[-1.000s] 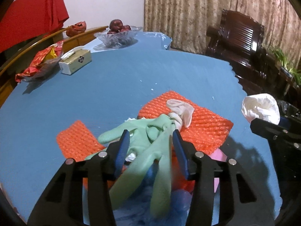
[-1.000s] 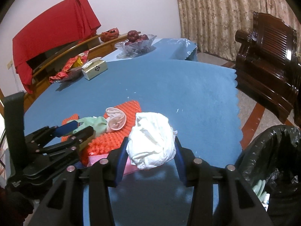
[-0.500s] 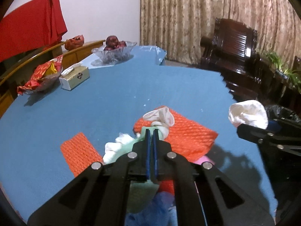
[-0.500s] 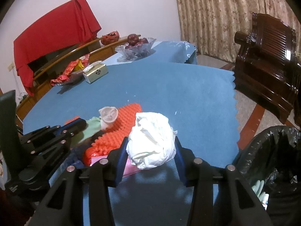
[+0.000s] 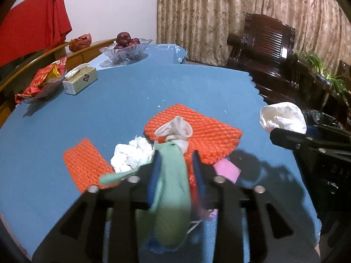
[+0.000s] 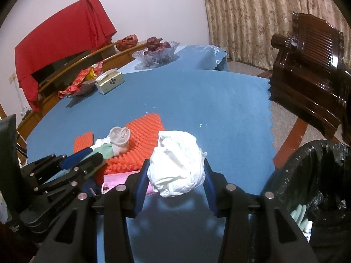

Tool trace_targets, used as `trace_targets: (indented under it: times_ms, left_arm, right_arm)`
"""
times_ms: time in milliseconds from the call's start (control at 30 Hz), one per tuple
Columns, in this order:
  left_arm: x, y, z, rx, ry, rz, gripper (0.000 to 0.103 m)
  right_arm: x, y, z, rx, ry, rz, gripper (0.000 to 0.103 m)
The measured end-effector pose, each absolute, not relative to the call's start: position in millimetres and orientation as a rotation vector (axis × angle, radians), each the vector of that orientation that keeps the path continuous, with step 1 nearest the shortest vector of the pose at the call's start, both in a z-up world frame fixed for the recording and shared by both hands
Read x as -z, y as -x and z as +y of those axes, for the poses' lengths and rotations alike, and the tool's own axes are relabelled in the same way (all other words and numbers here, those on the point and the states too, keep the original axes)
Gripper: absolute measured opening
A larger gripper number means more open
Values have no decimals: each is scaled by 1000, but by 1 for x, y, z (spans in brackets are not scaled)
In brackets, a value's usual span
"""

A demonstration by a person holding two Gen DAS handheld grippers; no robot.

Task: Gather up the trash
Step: 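Lift the green glove with the left gripper while the right gripper holds the tissue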

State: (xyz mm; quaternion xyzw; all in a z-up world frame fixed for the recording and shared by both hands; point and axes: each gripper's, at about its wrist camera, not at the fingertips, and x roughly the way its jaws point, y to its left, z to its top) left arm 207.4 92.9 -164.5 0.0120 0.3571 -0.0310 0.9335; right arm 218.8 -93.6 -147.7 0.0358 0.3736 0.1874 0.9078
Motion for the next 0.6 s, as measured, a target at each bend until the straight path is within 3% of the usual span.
trace_targets:
  times_ms: [100, 200, 267, 600]
  left_arm:
    - [169, -210, 89, 40, -58, 749, 34]
    - [173, -211, 89, 22, -75, 759, 15]
    - [171, -210, 91, 13, -73, 749, 11]
    - [125, -184, 89, 17, -30, 627, 9]
  right_arm:
    - [151, -219, -94, -383, -78, 775, 46]
    - [151, -218, -96, -381, -79, 774, 46]
    - [151, -217, -99, -379, -82, 771, 46]
    - [131, -207, -107, -383, -90, 723, 46]
